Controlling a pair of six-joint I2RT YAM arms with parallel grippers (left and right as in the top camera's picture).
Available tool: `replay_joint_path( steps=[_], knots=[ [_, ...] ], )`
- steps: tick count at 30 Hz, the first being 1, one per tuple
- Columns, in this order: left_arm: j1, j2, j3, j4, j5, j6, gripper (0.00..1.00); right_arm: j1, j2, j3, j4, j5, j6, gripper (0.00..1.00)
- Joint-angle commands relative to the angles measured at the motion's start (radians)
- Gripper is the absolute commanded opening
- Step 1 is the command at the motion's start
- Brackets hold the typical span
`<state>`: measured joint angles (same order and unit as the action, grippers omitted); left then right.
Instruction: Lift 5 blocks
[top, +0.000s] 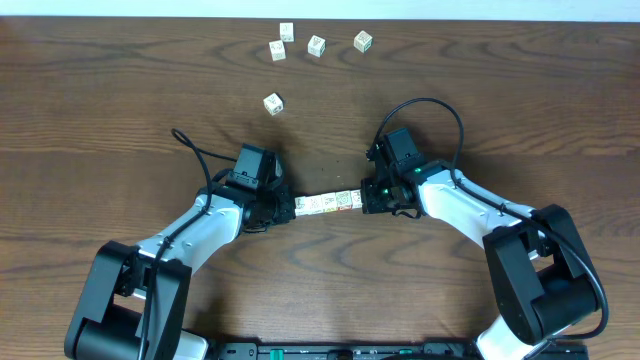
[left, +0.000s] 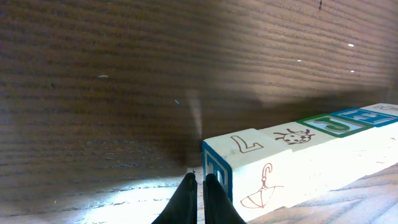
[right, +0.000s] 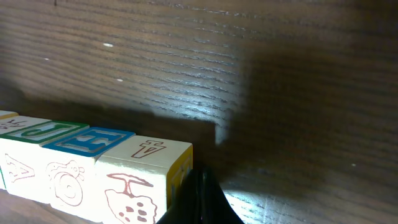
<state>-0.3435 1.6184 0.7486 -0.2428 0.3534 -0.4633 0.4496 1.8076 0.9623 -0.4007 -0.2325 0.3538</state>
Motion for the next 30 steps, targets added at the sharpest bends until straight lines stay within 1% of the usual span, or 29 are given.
replay_joint_path(
  steps=[1, 15, 27, 30],
  knots=[
    [-0.003, 0.003, 0.014, -0.002, -0.005, 0.017, 0.07, 0.014, 0.023, 0.005, 0.016, -0.004, -0.015, 0.01],
    [-0.003, 0.003, 0.014, -0.002, -0.005, 0.017, 0.07, -0.045, 0.021, 0.005, -0.021, 0.079, -0.037, 0.01],
    [-0.003, 0.003, 0.014, -0.001, -0.006, 0.018, 0.07, -0.056, -0.022, 0.006, -0.023, 0.061, -0.045, 0.01],
    [-0.003, 0.003, 0.014, -0.001, -0.005, 0.018, 0.08, -0.056, -0.022, 0.006, -0.026, 0.018, -0.045, 0.01]
  ],
)
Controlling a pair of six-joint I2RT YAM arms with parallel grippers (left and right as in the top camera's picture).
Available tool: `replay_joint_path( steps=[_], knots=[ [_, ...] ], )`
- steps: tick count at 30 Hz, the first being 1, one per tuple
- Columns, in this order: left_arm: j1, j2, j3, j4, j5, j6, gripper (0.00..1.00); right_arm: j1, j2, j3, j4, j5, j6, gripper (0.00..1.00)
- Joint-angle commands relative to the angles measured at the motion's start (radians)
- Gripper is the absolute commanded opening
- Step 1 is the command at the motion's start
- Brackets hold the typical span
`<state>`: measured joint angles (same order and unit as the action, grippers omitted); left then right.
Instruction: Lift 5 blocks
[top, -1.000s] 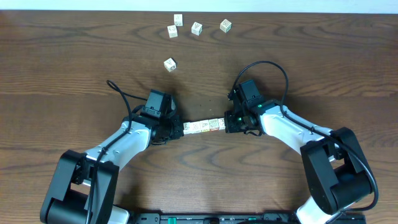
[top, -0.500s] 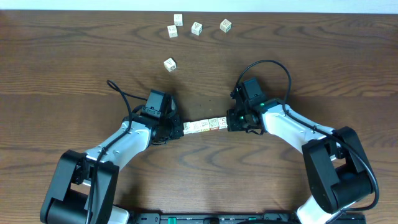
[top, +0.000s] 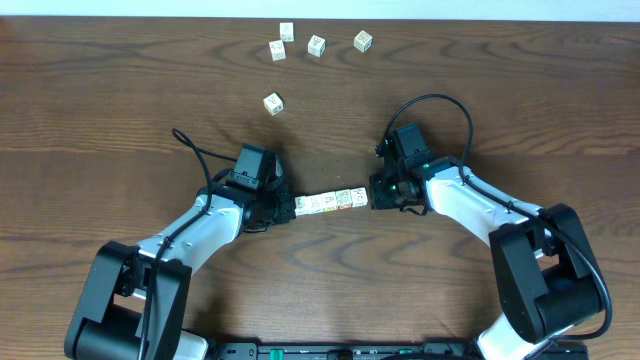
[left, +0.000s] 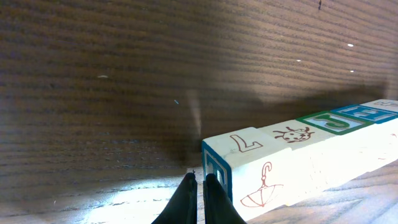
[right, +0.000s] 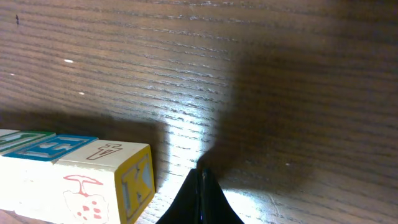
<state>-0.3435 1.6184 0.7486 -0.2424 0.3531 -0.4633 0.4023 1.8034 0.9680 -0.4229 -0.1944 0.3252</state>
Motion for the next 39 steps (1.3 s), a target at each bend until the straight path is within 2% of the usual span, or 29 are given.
replay_joint_path(
  steps=[1, 39],
  knots=[
    [-0.003, 0.003, 0.014, -0.002, -0.005, 0.017, 0.07, -0.009, -0.018, 0.001, -0.003, -0.032, -0.017, 0.01],
    [-0.003, 0.003, 0.014, -0.001, -0.005, 0.021, 0.07, -0.008, -0.019, 0.001, 0.042, -0.19, -0.046, 0.01]
  ],
)
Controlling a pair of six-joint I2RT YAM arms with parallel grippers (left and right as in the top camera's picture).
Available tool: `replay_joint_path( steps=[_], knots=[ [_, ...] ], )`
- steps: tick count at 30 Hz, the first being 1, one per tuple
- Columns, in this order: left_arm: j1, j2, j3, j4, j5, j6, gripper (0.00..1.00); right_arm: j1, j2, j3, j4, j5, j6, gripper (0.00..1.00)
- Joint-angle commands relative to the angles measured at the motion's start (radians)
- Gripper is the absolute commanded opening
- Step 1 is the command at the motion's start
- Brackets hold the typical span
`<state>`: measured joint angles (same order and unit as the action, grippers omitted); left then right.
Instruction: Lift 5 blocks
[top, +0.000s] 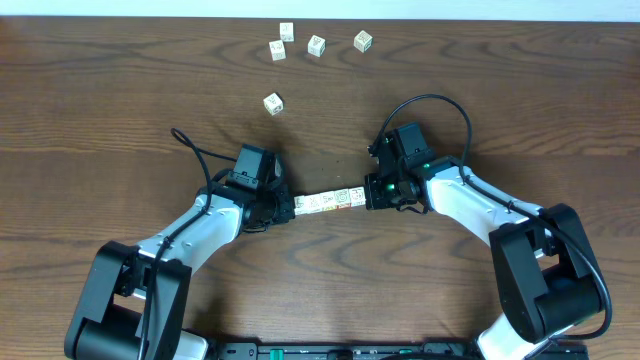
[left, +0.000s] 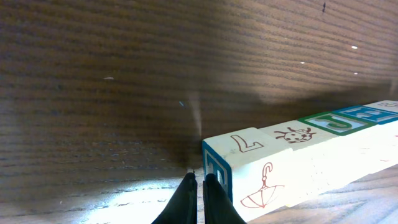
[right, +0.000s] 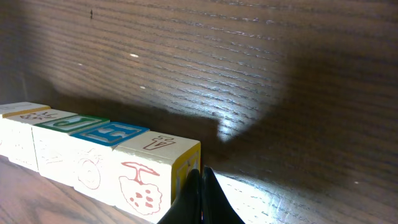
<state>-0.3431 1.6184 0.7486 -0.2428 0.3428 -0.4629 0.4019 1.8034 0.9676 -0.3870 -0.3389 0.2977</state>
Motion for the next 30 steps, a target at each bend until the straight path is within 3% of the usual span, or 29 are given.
replay_joint_path(
  steps=[1, 30],
  knots=[
    [-0.003, 0.003, 0.014, -0.001, 0.006, 0.021, 0.07, -0.008, -0.019, 0.001, 0.006, -0.048, -0.019, 0.01],
    [-0.003, 0.003, 0.014, 0.038, 0.092, 0.066, 0.07, 0.071, -0.019, 0.001, 0.036, -0.089, -0.014, 0.01]
  ],
)
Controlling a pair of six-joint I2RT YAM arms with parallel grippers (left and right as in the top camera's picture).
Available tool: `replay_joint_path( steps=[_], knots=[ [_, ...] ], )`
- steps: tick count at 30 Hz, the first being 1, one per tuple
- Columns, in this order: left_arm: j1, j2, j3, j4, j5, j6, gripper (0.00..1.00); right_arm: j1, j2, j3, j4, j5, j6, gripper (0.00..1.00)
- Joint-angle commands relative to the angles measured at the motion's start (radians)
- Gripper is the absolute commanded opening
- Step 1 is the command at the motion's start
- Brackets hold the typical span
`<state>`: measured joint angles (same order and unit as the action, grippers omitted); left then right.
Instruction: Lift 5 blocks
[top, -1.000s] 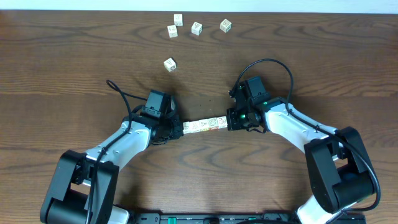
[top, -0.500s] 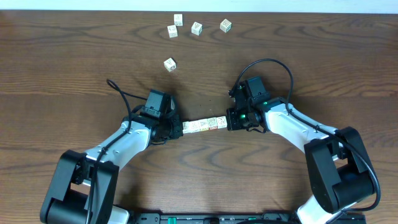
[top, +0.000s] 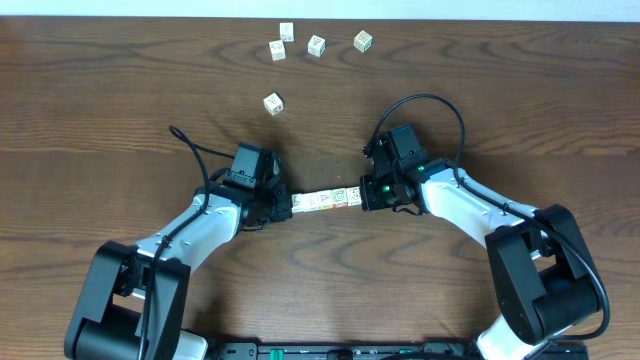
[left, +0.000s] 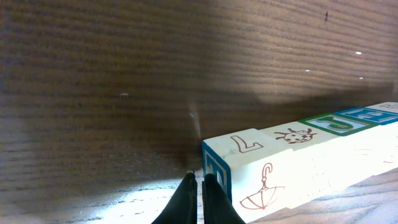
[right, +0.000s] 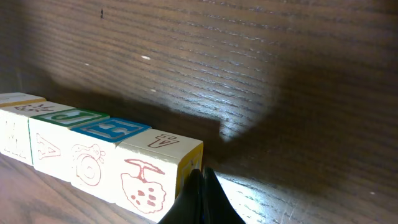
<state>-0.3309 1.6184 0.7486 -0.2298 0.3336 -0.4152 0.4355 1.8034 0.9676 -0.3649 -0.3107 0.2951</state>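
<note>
A row of several white picture blocks (top: 325, 200) lies end to end at mid table, its shadow falling on the wood behind it. My left gripper (top: 290, 207) is shut, and its tips (left: 199, 177) press against the row's left end block (left: 249, 168). My right gripper (top: 365, 195) is shut too. Its tips (right: 202, 172) push on the yellow-edged right end block (right: 155, 180). The row is pinched between the two grippers. Whether it is off the table cannot be told for certain.
Several loose blocks lie far back on the wooden table (top: 100, 100): one alone (top: 273, 103) and a cluster by the far edge (top: 316, 45). Both arms' cables arc beside the row.
Both grippers and the pinched row have shifted slightly toward the far side. The right wrist view shows the row a bit lower and closer. Both grippers remain shut.
At first both shut grippers pressed on the row's ends. Then the right gripper stood apart from the right end block, whose K face was bare. It was back against that end a second ago, and now the row sits slightly farther back.
</note>
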Motion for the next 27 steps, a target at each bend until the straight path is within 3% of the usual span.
replay_joint_path(
  steps=[1, 27],
  knots=[
    [-0.016, 0.003, 0.014, 0.029, 0.101, 0.018, 0.07, 0.038, -0.019, 0.001, 0.014, -0.119, -0.011, 0.01],
    [-0.102, 0.003, 0.014, 0.05, 0.062, 0.01, 0.07, 0.058, -0.019, 0.001, 0.051, -0.142, -0.013, 0.01]
  ],
)
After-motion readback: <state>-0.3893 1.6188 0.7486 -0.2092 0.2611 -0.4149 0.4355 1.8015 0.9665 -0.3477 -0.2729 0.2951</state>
